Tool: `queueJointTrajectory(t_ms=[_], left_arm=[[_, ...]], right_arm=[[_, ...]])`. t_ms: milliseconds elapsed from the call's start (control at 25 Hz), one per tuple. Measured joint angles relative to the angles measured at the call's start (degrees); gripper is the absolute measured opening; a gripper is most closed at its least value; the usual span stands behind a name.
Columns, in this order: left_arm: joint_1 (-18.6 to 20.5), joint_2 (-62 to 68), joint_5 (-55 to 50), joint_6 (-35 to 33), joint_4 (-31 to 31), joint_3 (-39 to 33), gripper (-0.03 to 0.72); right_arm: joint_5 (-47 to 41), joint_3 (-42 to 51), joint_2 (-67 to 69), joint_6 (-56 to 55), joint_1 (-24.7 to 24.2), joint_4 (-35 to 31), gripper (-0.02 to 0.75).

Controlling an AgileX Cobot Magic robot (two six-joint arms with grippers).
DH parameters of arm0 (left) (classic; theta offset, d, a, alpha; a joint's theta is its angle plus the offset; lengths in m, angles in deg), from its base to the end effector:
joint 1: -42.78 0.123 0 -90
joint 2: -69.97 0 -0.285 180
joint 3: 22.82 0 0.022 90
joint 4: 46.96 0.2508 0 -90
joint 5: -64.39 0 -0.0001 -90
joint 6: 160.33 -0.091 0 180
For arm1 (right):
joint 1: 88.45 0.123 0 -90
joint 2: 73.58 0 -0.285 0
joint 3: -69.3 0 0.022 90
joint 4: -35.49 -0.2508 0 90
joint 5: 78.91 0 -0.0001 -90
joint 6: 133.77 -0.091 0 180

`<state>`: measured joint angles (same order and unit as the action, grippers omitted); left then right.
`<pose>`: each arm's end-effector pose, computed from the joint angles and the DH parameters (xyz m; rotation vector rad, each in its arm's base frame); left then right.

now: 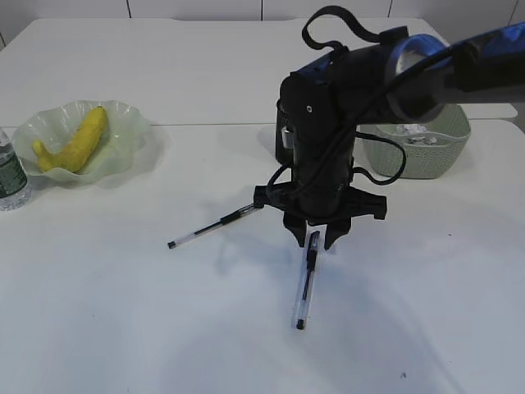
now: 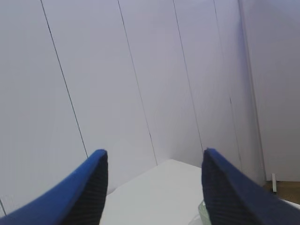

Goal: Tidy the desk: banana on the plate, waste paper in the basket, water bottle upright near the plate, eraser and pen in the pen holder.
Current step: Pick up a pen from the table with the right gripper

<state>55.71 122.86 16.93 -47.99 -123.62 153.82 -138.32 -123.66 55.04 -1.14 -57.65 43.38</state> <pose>0.0965 -0.0448 0.5292 0.5236 1.2360 -0.3434 0.3676 0.2066 0.1669 0.3353 2.9789 -0.0603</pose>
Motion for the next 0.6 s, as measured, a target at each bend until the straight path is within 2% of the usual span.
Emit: queueJointTrajectory(t_ms=[600], left_arm=[[0.0,0.0,0.0,0.09,0.8,0.0,0.443]], right_arm=[[-0.04,-6.36,5.62,-0.34,-0.22,-1.49,0.262]])
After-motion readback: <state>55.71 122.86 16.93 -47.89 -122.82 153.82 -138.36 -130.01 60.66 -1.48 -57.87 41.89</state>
